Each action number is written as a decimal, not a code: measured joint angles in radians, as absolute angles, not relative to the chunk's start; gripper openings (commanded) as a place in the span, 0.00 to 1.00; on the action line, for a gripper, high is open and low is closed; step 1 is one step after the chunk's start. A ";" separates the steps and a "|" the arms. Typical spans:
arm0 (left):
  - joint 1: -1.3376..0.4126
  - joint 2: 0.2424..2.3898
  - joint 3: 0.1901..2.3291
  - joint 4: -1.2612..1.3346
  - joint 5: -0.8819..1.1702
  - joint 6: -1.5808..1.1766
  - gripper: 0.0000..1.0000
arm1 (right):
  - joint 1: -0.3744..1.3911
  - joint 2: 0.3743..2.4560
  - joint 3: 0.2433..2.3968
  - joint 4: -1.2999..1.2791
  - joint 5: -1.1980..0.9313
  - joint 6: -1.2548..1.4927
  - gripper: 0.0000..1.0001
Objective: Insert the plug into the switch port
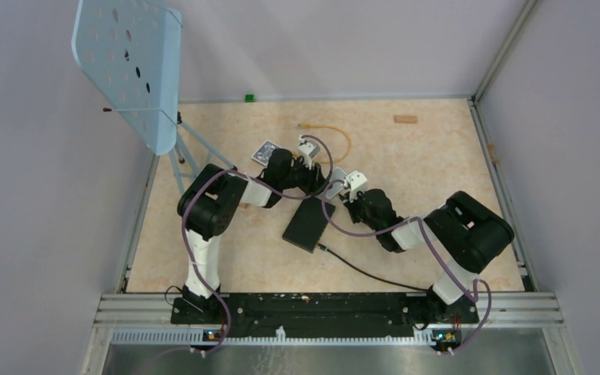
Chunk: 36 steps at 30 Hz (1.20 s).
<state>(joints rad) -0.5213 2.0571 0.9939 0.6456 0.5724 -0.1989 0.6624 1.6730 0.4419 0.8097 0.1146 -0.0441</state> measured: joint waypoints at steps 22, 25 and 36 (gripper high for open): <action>-0.489 2.008 1.132 0.316 0.409 -0.274 0.84 | 0.662 1.466 0.448 0.504 0.103 0.101 0.31; -0.476 1.983 1.129 0.272 0.362 -0.282 0.87 | 0.662 1.418 0.451 0.419 0.117 0.125 0.32; -0.464 1.625 1.021 0.144 0.240 -0.290 0.99 | 0.567 1.232 0.648 0.097 0.078 0.133 0.39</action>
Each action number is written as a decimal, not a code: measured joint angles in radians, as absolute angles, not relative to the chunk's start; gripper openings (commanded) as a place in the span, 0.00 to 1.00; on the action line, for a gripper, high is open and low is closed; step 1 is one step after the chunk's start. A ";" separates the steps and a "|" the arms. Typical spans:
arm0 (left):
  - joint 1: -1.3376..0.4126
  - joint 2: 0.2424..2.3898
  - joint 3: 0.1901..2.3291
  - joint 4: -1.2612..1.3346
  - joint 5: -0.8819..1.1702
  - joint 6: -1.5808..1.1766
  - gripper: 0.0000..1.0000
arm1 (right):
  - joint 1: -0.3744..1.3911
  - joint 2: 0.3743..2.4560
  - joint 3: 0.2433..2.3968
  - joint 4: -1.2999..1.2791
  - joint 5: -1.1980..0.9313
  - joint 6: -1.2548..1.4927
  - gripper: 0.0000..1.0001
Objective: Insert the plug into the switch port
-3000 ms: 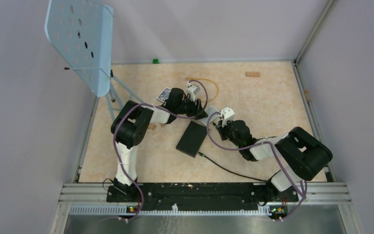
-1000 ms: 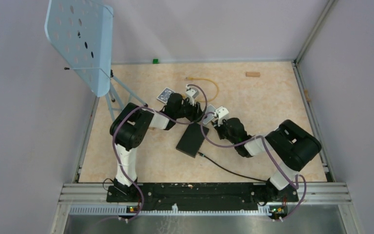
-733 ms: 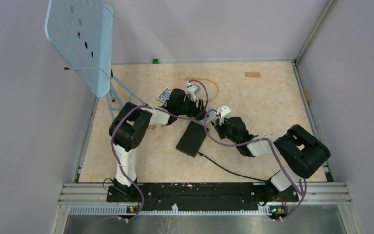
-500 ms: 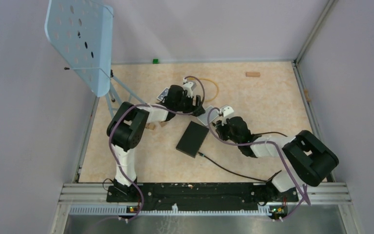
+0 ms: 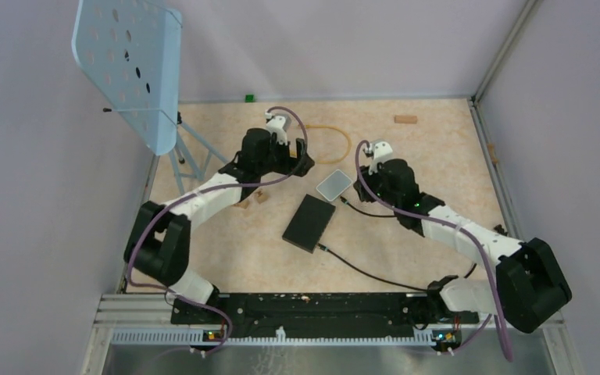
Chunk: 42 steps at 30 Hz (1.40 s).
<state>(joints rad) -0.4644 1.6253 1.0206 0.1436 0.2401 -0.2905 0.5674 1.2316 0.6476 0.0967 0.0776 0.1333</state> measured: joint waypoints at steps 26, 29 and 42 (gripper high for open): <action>-0.464 0.793 0.637 -0.226 0.006 -0.437 0.99 | 0.545 2.107 1.614 -0.178 -0.319 -0.252 0.55; -0.464 0.775 0.628 -0.255 0.003 -0.444 0.99 | 0.545 2.197 1.719 -0.218 -0.353 -0.311 0.55; -0.464 0.756 0.622 -0.294 0.001 -0.447 0.99 | 0.544 2.387 1.895 -0.282 -0.355 -0.402 0.41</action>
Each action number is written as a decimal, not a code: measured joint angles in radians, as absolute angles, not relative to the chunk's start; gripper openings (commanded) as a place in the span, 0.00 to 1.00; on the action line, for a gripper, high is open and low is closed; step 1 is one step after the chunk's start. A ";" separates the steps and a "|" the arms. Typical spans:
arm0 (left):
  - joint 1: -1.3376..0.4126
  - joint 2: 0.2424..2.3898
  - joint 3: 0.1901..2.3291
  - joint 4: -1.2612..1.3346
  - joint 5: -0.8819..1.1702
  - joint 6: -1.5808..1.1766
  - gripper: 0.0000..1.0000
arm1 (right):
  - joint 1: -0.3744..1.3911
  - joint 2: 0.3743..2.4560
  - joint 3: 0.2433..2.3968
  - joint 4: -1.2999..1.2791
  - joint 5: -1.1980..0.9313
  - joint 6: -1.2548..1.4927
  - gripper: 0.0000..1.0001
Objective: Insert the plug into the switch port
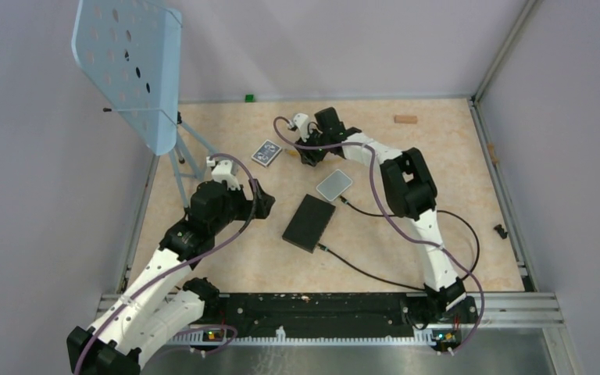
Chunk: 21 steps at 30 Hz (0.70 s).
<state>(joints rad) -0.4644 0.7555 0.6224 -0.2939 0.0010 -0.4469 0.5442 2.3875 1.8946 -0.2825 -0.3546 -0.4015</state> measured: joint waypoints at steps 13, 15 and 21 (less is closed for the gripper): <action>-0.464 0.748 0.622 -0.291 0.012 -0.446 0.99 | 0.551 2.259 1.660 -0.107 -0.253 -0.405 0.00; -0.464 0.735 0.623 -0.286 0.031 -0.439 0.99 | 0.548 2.194 1.597 -0.087 -0.234 -0.396 0.00; -0.464 0.659 0.639 -0.213 0.131 -0.375 0.99 | 0.540 1.873 1.445 -0.010 -0.226 -0.378 0.00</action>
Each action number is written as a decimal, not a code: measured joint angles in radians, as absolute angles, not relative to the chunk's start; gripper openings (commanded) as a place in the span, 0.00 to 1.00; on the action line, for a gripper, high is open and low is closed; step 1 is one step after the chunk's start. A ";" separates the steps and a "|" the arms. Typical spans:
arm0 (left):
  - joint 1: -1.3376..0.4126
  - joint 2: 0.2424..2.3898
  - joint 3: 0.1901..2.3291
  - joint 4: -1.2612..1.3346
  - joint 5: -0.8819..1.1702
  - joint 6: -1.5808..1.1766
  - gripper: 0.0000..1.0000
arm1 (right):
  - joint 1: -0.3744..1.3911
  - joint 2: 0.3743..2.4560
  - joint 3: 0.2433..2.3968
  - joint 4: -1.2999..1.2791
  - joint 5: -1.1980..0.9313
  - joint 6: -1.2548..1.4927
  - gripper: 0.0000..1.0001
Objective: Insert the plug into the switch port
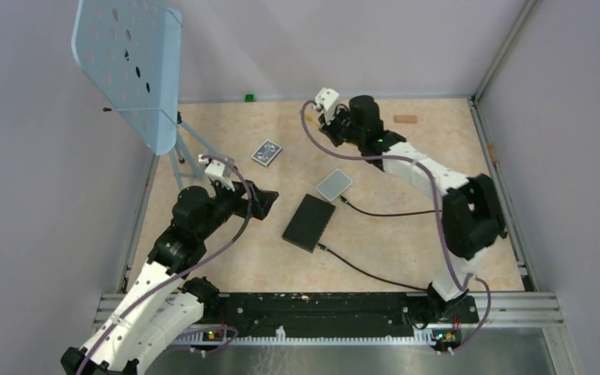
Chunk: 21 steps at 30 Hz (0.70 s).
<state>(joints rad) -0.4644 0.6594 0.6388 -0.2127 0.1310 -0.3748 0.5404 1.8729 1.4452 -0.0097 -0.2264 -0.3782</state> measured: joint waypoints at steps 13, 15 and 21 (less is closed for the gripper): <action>-0.465 0.514 0.685 0.154 0.566 -0.207 0.99 | 0.643 1.085 0.994 0.175 -0.342 -0.289 0.00; -0.465 0.536 0.720 0.194 0.636 -0.191 0.99 | 0.696 0.991 0.954 0.183 -0.367 -0.272 0.00; -0.466 0.616 0.803 0.292 0.803 -0.176 0.99 | 0.831 0.824 0.929 0.206 -0.412 -0.241 0.00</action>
<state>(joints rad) -0.4656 0.6155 0.8028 0.2916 0.8028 -0.1764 0.8314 0.8238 0.9291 0.2062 -0.4122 -0.2413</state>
